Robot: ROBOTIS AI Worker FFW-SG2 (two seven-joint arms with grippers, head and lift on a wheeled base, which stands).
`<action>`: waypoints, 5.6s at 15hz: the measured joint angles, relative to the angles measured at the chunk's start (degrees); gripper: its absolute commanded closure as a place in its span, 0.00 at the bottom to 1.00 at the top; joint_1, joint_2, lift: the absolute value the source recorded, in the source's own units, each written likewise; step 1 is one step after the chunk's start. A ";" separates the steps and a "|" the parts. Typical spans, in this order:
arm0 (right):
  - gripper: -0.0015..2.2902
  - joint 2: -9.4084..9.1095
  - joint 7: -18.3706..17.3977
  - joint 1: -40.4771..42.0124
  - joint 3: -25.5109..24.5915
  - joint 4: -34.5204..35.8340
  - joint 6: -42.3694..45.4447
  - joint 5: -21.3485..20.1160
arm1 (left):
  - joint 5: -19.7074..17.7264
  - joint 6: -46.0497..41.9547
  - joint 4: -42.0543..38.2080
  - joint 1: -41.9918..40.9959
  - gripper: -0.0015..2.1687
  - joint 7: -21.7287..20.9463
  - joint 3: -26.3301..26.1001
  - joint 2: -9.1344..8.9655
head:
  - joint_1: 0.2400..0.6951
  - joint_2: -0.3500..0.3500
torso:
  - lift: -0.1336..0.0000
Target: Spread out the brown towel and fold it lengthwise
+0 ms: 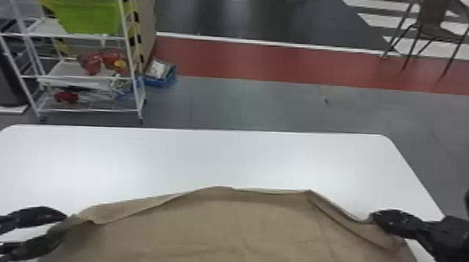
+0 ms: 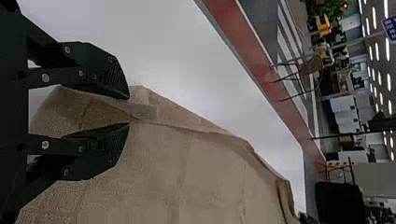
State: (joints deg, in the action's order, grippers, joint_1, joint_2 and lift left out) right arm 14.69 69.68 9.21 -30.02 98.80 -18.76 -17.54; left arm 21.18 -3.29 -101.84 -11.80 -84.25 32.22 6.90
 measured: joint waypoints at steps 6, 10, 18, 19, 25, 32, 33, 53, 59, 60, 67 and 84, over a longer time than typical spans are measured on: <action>0.57 0.16 -0.15 -1.52 0.11 -1.55 -0.01 -0.49 | -0.34 -2.41 0.91 -0.01 0.37 -1.58 0.42 0.65 | 1.00 0.33 | 0.09; 0.57 0.16 -0.24 -2.52 0.70 -2.76 -0.01 -0.71 | -0.05 -5.21 2.07 0.21 0.37 -0.21 -0.33 0.20 | 1.00 0.33 | 0.09; 0.57 0.39 -0.19 -2.62 0.67 -3.11 -0.01 -0.74 | 1.11 -6.04 1.70 0.45 0.32 -5.34 -0.64 0.43 | 1.00 0.30 | 0.09; 0.57 0.29 -0.16 -2.62 0.65 -3.11 -0.01 -0.70 | 1.08 -6.11 1.61 0.28 0.32 -4.87 -0.56 0.30 | 1.00 0.30 | 0.09; 0.57 0.00 -0.16 -1.92 0.00 -2.90 -0.23 -0.56 | 0.90 -7.13 1.36 -0.31 0.60 -5.08 -1.35 0.13 | 1.00 0.28 | 0.09; 0.57 0.02 0.82 -0.95 -0.77 -0.47 -0.17 -0.75 | -0.74 -6.76 -0.56 -0.24 0.85 -2.69 0.61 -0.74 | 1.00 0.29 | 0.09; 0.57 0.25 1.41 -0.69 -1.10 0.28 -0.02 -0.97 | -1.49 -6.74 -0.96 -0.23 0.85 -3.38 1.90 -0.75 | 1.00 0.30 | 0.09; 0.57 3.31 8.46 15.93 -7.13 9.48 30.80 -6.85 | -4.97 -31.75 2.72 -7.04 0.85 -5.75 11.77 1.69 | 1.00 0.39 | 0.09; 0.57 3.86 4.64 17.55 -7.07 5.89 45.02 -15.40 | -5.69 -55.44 4.94 -9.63 0.85 -5.75 14.61 1.61 | 1.00 0.35 | 0.09; 0.57 3.90 4.53 17.69 -7.08 5.70 46.17 -16.09 | -5.78 -60.98 5.12 -10.15 0.85 -5.75 15.13 1.55 | 1.00 0.34 | 0.09; 0.57 3.95 4.85 18.35 -7.86 6.83 47.94 -15.89 | -9.12 -74.25 6.08 -11.86 0.85 -5.75 18.88 1.35 | 1.00 0.35 | 0.09; 0.57 5.76 4.31 14.64 -8.83 9.41 45.52 -16.81 | -11.57 -86.22 8.86 -13.37 0.85 -5.75 19.95 1.61 | 1.00 0.29 | 0.09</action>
State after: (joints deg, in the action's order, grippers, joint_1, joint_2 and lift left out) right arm 20.45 73.99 23.85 -38.85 108.21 26.76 -34.35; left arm 9.61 -89.52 -92.98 -25.18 -90.00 52.17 8.51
